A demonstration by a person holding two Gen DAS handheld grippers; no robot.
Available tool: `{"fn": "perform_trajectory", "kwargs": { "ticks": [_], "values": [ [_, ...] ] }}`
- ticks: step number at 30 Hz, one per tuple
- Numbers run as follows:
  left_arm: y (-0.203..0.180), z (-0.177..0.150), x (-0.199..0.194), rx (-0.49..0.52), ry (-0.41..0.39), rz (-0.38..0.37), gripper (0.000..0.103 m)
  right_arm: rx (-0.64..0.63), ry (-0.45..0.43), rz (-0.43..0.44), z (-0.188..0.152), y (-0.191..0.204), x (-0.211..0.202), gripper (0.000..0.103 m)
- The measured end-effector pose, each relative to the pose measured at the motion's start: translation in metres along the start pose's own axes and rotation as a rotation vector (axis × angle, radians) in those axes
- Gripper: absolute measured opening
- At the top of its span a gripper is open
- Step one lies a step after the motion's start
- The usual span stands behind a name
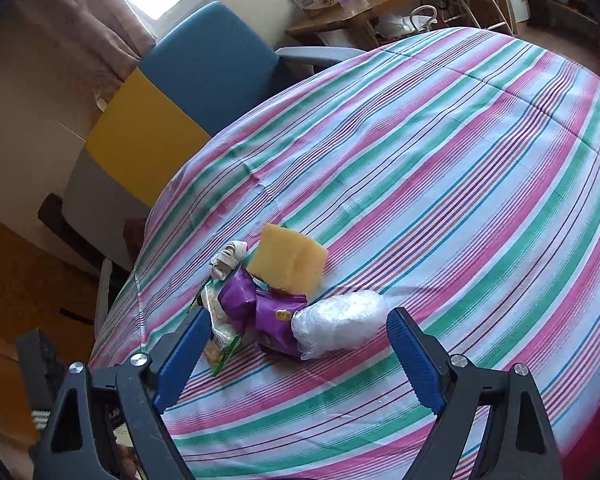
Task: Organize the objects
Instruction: 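Grasp the green-wrapped cracker packet with the left tool and lift it, then carry the cracker packet toward the tray while the right tool grasps a purple snack packet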
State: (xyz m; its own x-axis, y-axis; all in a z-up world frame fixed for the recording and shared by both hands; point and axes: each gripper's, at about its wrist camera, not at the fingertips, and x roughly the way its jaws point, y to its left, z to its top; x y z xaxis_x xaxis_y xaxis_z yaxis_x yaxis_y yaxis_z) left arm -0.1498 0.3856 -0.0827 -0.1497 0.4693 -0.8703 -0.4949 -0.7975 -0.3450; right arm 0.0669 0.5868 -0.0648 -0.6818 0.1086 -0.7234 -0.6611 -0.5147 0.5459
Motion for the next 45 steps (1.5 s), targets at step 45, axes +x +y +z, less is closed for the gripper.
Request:
{"fn": "perform_trajectory", "kwargs": {
  "ticks": [45],
  "values": [
    [0.007,-0.119,-0.012,0.149,-0.044,0.012,0.038,-0.064,0.034,-0.098,0.0,0.002,0.024,0.057]
  ]
}}
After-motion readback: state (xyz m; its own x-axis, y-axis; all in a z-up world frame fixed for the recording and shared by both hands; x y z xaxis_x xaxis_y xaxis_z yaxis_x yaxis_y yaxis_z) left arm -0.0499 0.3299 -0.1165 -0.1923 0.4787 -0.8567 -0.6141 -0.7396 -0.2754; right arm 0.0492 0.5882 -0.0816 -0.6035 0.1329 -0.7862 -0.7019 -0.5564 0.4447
